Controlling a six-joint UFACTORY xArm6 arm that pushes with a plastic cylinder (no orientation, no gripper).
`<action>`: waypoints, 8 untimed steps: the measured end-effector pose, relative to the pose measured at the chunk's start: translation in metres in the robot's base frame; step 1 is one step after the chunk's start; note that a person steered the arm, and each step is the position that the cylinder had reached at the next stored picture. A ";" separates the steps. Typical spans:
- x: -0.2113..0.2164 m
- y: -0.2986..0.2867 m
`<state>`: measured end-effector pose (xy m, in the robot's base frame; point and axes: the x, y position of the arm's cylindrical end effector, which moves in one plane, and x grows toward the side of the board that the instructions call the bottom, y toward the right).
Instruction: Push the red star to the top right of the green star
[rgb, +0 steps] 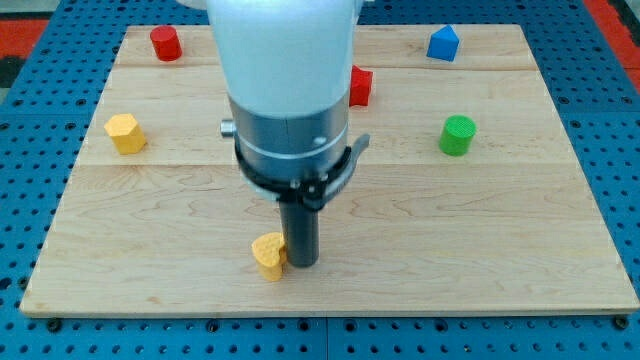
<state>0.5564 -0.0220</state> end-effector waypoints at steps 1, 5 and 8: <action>-0.004 0.024; -0.184 0.100; -0.259 0.037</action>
<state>0.2978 0.0149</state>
